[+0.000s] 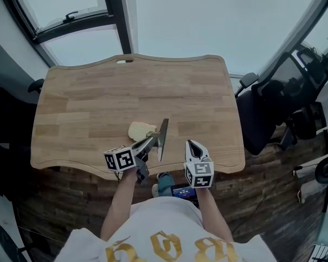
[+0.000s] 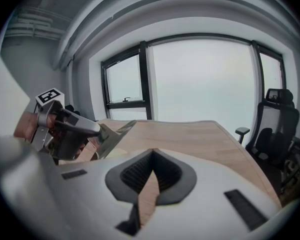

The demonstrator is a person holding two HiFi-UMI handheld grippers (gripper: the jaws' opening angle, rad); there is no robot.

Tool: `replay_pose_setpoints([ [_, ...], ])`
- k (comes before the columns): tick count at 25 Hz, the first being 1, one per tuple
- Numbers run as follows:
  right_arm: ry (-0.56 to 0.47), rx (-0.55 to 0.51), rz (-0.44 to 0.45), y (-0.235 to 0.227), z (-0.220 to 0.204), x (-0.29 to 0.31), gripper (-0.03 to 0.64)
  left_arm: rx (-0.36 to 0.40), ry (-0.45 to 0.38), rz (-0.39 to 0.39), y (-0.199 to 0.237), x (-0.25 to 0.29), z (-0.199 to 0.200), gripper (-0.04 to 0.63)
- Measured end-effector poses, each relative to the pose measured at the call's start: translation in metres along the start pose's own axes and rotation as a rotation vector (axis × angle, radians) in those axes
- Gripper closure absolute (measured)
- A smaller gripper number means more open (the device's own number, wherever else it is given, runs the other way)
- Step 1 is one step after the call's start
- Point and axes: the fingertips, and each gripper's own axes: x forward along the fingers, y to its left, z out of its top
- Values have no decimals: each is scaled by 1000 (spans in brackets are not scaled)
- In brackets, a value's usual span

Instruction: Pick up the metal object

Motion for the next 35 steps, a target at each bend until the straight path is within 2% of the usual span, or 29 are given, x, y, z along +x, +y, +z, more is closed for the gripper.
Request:
replay_pose_setpoints([
  [10, -27, -44, 4, 10, 6, -13, 606, -5, -68, -45, -17, -19, 10, 566],
  [21, -41, -36, 29, 14, 10, -19, 606, -7, -69, -68, -27, -23, 6, 566],
  [26, -28, -43, 30, 17, 6, -18, 606, 26, -51, -49, -26, -24, 4, 566],
  [35, -23, -37, 20, 11, 5, -17, 606, -14, -65, -55, -23, -23, 3, 566],
])
